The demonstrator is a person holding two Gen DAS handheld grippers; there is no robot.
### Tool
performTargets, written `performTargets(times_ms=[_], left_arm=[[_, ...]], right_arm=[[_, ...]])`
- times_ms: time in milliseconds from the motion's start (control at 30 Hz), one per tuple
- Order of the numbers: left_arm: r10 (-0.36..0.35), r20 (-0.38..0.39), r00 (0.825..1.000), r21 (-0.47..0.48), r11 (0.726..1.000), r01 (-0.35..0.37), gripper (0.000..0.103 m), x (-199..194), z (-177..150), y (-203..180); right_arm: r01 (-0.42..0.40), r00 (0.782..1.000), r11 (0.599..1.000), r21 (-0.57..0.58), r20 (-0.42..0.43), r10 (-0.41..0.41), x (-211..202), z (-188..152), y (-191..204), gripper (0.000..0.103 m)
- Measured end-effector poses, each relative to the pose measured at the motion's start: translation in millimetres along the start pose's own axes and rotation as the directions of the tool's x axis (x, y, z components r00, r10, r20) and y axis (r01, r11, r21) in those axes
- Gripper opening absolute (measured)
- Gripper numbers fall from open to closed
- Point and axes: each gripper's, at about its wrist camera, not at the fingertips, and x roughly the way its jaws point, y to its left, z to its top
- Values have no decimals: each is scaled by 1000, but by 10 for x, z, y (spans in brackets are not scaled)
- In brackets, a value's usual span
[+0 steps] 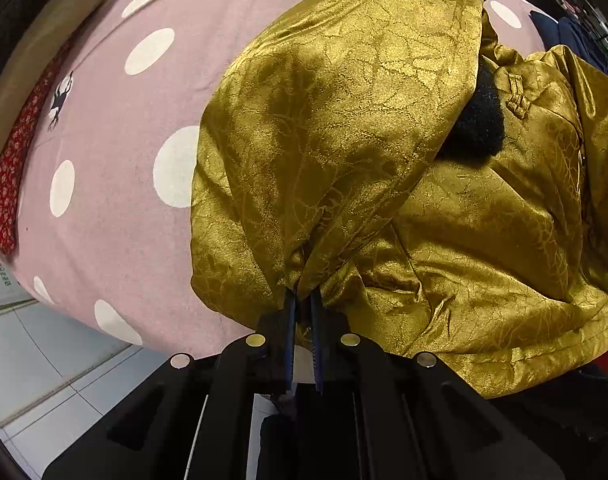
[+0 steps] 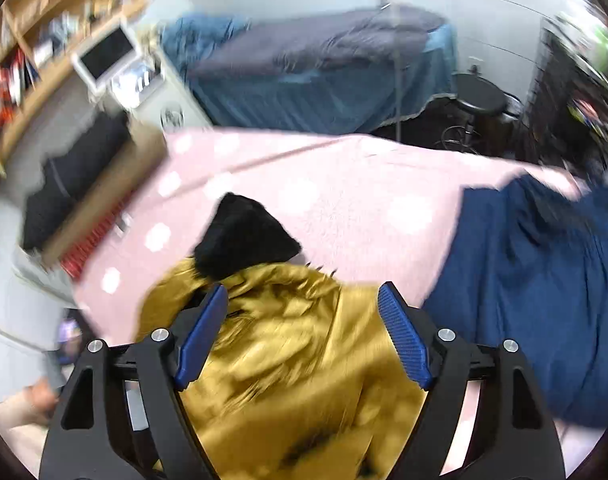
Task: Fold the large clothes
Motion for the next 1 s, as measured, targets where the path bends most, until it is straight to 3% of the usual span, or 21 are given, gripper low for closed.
performTargets(times_ms=[67,133,233,267,333,367,400,433,467,533,633,733,767,800,833,867,900,933,1000], left_arm=[[0,7,1000,-20,1000,0,7,-42,-30,-11],[-6,18,1000,-51,999,6,7,-64,-101,42],[-6,23,1000,-87,996,8,7,-98,-124,66],[-5,24,1000,-98,995,7,7,-102,-134,62],[-2,27,1000,-114,994,5,7,-84,-157,65],[2,31,1000,-118,993,2,7,-83,-168,60],[7,38,999,-122,993,-3,7,-100,-167,53],[12,46,999,-124,992,-6,7,-102,-174,54],[17,54,998,-127,992,-10,7,-132,-169,65],[21,82,996,-138,990,-10,7,-266,-143,110],[23,135,991,-158,987,-2,7,-478,-104,227],[26,180,983,-158,988,3,7,-696,55,355],[27,195,980,-157,988,4,7,-747,130,375],[38,219,975,-155,988,-4,0,-832,198,424],[92,255,963,-154,987,-53,0,-954,284,482],[181,304,935,-153,978,-139,0,-1111,389,548],[223,337,915,-155,971,-180,0,-1227,461,605],[242,374,895,-177,966,-187,0,-1395,593,743],[208,396,895,-216,968,-129,0,-1578,821,990]], right_arm=[[78,991,990,-118,-99,-89,635,185,94,77],[63,974,970,-235,-199,-111,1166,144,248,77],[31,914,893,-450,-348,-207,1976,-132,495,72],[33,913,868,-495,-339,-228,2084,-301,541,65],[89,927,841,-533,-264,-265,2259,-333,590,64],[77,935,851,-520,-258,-242,2295,-327,619,54],[54,937,860,-507,-273,-219,2319,-336,635,28],[42,922,866,-498,-314,-226,2361,-334,645,10],[53,915,875,-482,-326,-235,2349,-323,643,7],[60,938,904,-423,-287,-196,2153,-230,591,6],[78,980,958,-274,-155,-124,1440,-7,325,5],[134,991,973,-186,35,-130,578,175,67,5],[149,987,976,-161,90,-136,314,228,-13,5],[168,977,978,-120,150,-149,4,290,-120,5],[176,969,981,-85,189,-158,-231,331,-211,5],[174,955,984,-33,250,-160,-589,390,-346,5],[183,936,983,1,304,-175,-876,425,-448,5],[213,910,976,32,357,-211,-1152,453,-551,5],[235,872,968,93,419,-252,-1610,435,-691,5]])
